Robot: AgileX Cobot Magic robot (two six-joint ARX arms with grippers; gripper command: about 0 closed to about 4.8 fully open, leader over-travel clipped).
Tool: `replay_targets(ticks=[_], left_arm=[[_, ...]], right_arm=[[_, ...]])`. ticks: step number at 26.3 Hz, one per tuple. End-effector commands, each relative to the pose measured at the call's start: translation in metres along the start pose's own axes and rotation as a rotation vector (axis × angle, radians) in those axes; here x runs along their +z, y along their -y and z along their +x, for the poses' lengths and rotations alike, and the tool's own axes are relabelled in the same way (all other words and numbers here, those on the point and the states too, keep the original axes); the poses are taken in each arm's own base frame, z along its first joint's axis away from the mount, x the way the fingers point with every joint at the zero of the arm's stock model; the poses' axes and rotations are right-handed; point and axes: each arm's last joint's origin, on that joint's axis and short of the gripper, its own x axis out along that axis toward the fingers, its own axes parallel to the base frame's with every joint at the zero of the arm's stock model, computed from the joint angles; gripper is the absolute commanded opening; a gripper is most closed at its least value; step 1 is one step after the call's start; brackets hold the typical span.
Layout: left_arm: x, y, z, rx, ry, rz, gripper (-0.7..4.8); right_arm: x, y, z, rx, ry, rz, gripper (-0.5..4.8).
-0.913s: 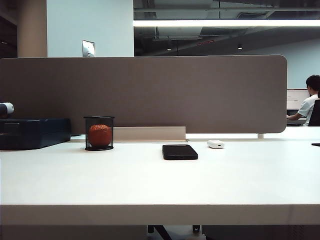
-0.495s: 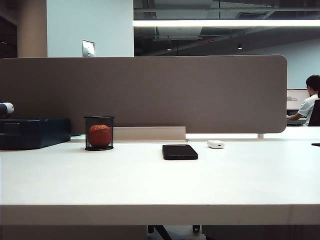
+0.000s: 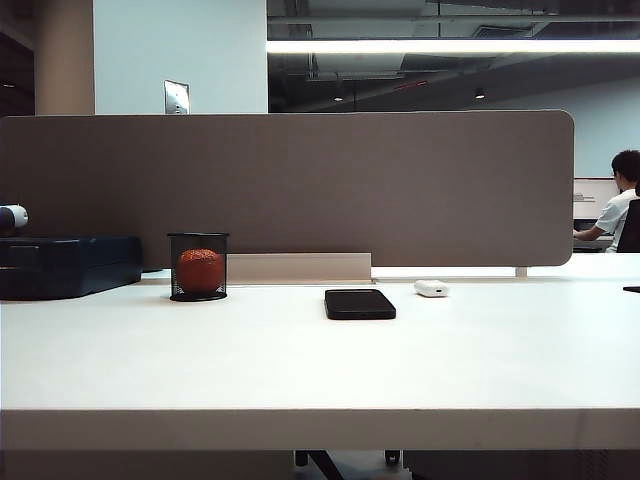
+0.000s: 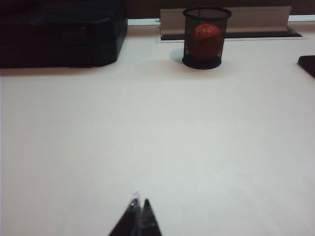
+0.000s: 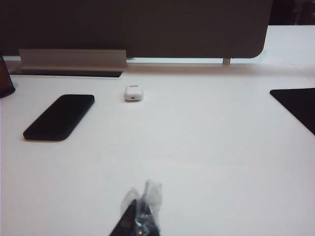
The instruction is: Find the wireless headphone case on the desktop and place it on the left side of the phone.
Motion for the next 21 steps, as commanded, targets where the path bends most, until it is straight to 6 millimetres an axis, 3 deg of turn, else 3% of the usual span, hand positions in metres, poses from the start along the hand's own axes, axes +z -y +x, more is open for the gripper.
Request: replay_targets(ticks=[1, 10, 16, 21], left_arm=[[0.002, 0.000, 0.000, -0.005, 0.015, 0.000, -0.05], [0.002, 0.001, 0.000, -0.027, 0.017, 0.000, -0.06], [0.002, 0.003, 0.000, -0.096, 0.020, 0.000, -0.05], [0.002, 0.003, 0.000, -0.101, 0.020, 0.000, -0.05]], right_arm=[[0.019, -0.001, -0.004, 0.006, 0.073, 0.016, -0.01], [0.065, -0.005, -0.022, -0.001, 0.101, 0.014, -0.01], [0.110, -0.011, -0.049, -0.004, 0.109, 0.014, -0.01], [0.137, -0.012, -0.054, -0.006, 0.053, 0.022, -0.01]])
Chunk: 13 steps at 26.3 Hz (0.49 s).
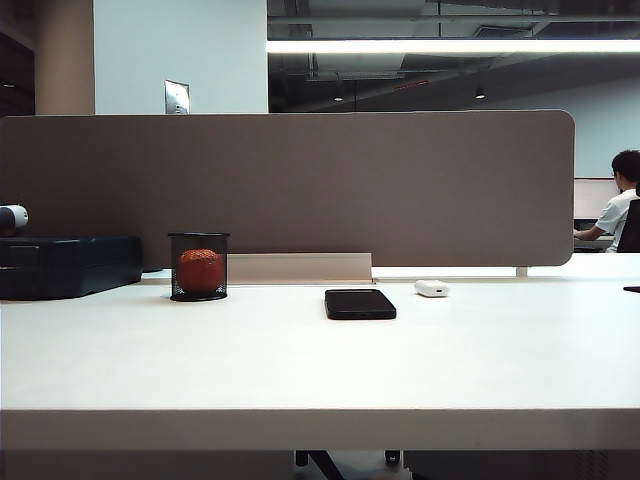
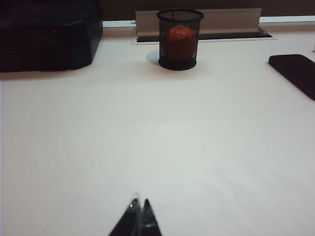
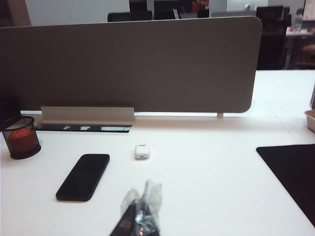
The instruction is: Find the wireless headphone case on the desktop and place it on the left side of the phone.
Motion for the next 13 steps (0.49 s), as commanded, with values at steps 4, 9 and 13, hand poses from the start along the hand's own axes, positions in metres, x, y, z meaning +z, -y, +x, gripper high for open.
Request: replay_targets(ticks=[4, 9, 13], left_arm=[[0.002, 0.003, 0.000, -0.093, 0.018, 0.002, -0.05], [0.002, 0.005, -0.001, -0.162, 0.022, 0.002, -0.05], [0.002, 0.005, -0.001, -0.163, 0.022, 0.002, -0.05]], right_arm=[[0.040, -0.002, 0.004, -0.008, -0.081, 0.013, -0.01], [0.091, -0.003, 0.018, -0.010, -0.138, 0.022, -0.02], [0.124, -0.003, 0.029, -0.012, -0.169, 0.027, -0.01]])
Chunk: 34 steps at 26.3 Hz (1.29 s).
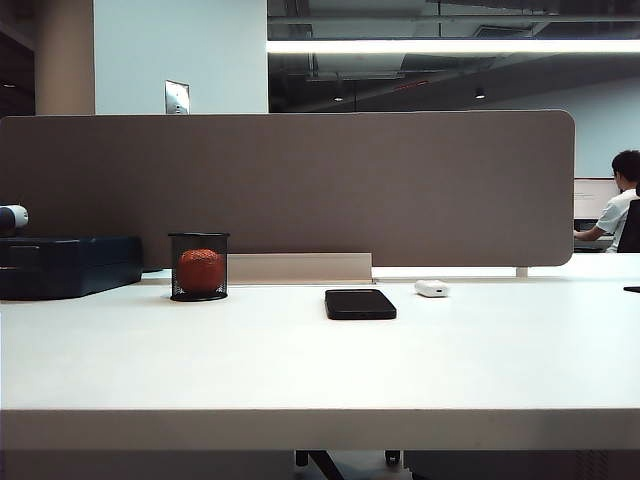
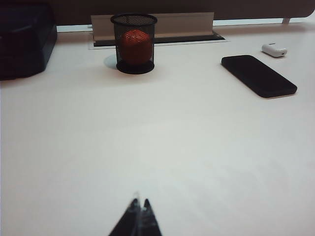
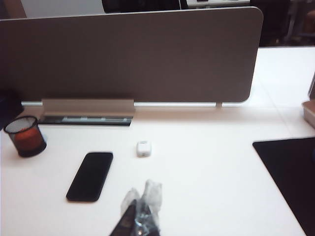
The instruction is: Find the wireless headphone case on the desktop and place it on the left side of the phone.
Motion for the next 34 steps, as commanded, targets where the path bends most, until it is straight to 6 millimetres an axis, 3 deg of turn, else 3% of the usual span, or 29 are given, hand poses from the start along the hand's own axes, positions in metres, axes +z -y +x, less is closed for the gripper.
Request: replay_targets(ticks=[1, 7, 16, 23, 34], left_arm=[[0.001, 0.000, 0.000, -0.011, 0.008, 0.001, -0.05], [0.001, 0.000, 0.000, -0.011, 0.008, 0.001, -0.05], [0.001, 0.000, 0.000, -0.010, 0.008, 0.001, -0.05], [0.001, 0.000, 0.000, -0.008, 0.007, 0.001, -0.05], [0.001, 0.000, 0.000, -0.008, 0.008, 0.002, -0.05]], right_arm=[[0.028, -0.001, 0.004, -0.002, -0.015, 0.003, -0.02], [0.088, -0.003, 0.019, 0.007, -0.024, 0.005, -0.02], [0.125, -0.002, 0.046, 0.025, -0.185, 0.074, -0.02], [0.129, -0.001, 0.079, 0.141, -0.321, 0.153, -0.02], [0.114, 0.004, 0.134, 0.161, -0.476, 0.188, -0.02]])
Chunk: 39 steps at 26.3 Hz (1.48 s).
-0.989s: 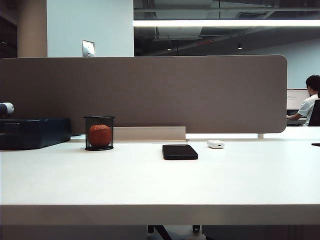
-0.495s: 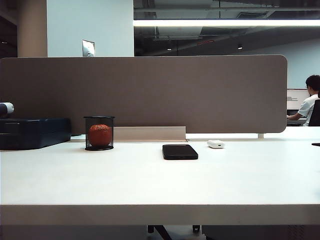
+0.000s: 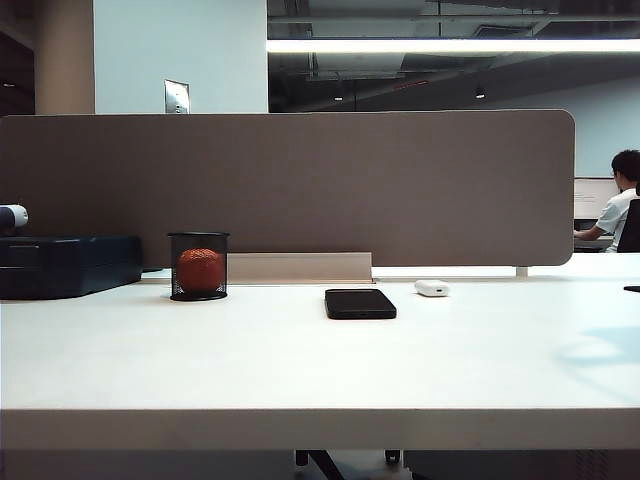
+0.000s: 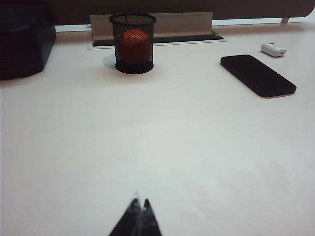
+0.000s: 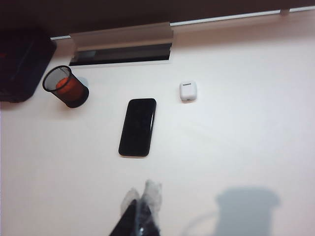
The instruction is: Find the wireless headphone case on the desktop and place it on the left side of the phone.
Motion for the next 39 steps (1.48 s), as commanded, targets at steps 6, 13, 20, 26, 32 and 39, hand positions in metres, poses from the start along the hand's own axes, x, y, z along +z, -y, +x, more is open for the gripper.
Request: replay_targets(ticks=[6, 13, 20, 26, 32, 39], left_arm=[[0.001, 0.000, 0.000, -0.005, 0.007, 0.002, -0.05], [0.001, 0.000, 0.000, -0.005, 0.008, 0.002, -0.05], [0.001, 0.000, 0.000, -0.005, 0.007, 0.001, -0.05], [0.001, 0.000, 0.000, -0.005, 0.007, 0.001, -0.05], [0.001, 0.000, 0.000, -0.006, 0.007, 0.001, -0.05], [0.001, 0.000, 0.000, -0.006, 0.007, 0.001, -0.05]], right_arm=[[0.009, -0.002, 0.036, 0.047, -0.041, -0.021, -0.02], [0.017, -0.004, 0.078, 0.083, -0.056, -0.044, -0.01], [0.024, -0.005, 0.120, 0.114, -0.039, -0.070, -0.01], [0.024, -0.001, 0.168, 0.125, -0.061, -0.075, 0.00], [0.021, 0.006, 0.209, 0.119, -0.079, -0.075, 0.02], [0.009, 0.008, 0.270, 0.076, -0.068, -0.140, 1.45]])
